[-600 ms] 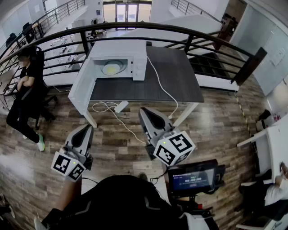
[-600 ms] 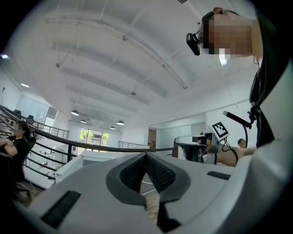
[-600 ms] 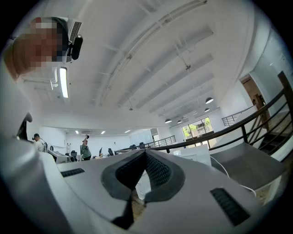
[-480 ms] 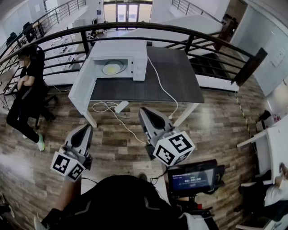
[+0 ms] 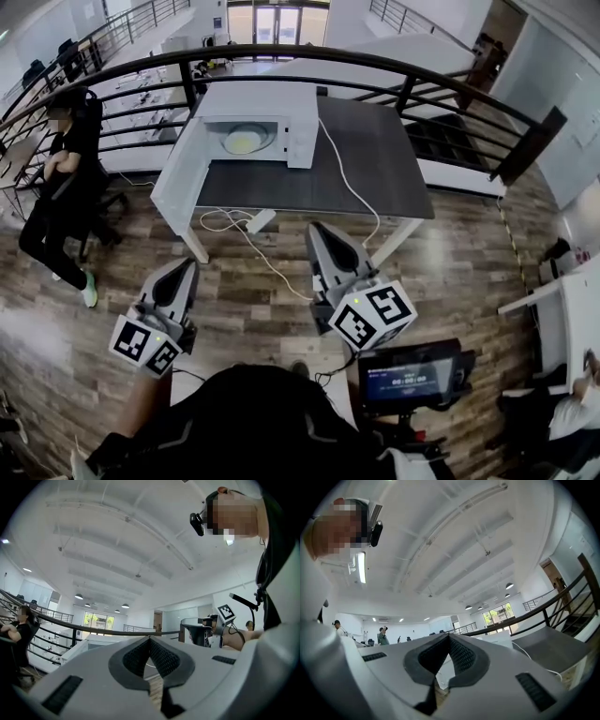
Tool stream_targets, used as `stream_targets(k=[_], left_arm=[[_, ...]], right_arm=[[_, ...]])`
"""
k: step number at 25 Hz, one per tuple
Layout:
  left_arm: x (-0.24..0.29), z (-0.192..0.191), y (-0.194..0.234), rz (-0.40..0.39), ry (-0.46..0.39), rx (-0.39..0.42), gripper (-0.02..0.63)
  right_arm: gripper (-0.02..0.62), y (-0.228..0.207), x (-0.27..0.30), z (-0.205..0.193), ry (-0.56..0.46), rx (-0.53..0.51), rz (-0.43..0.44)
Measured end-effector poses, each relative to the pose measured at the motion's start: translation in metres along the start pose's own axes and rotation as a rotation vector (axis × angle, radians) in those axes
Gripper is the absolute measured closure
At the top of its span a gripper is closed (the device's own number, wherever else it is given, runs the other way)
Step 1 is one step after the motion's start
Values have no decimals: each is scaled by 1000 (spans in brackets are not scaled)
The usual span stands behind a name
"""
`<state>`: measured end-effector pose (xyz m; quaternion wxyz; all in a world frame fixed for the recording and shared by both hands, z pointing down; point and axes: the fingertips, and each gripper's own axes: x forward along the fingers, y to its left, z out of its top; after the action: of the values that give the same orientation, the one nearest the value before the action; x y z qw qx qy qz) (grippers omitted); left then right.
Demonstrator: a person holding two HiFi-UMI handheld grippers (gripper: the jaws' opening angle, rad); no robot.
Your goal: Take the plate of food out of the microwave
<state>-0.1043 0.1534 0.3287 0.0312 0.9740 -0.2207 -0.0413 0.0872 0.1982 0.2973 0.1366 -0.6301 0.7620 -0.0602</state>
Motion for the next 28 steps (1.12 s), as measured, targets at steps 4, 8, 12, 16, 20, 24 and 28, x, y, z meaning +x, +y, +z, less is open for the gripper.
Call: stream_targets(k=[4,8,12,16,20,24,28], left_arm=[[0,-3,0,4,5,-4,603],[0,-2,-2,-6,5,-7,603],[-2,0,2,2,-1,-11,603],[-8,0,12,-8,-3,-27,603],[-19,-5,29,-26,-5,-44,603],[-30,-6,47,-47,-8,-53,604],[-33,-10,62,-77,-6,-58,604]], right_arm=[[595,-2,0,0,-2,3,-16],[595,-6,0,1,-1,9,-29],[595,-1,1,-4,15,15,-27],[595,12,9,-7,25,-3,-23],[595,26,20,-13,23,-20,-37],[595,38,28,-17,10,-9,-77],[595,48,34,-26,8,9,-104]])
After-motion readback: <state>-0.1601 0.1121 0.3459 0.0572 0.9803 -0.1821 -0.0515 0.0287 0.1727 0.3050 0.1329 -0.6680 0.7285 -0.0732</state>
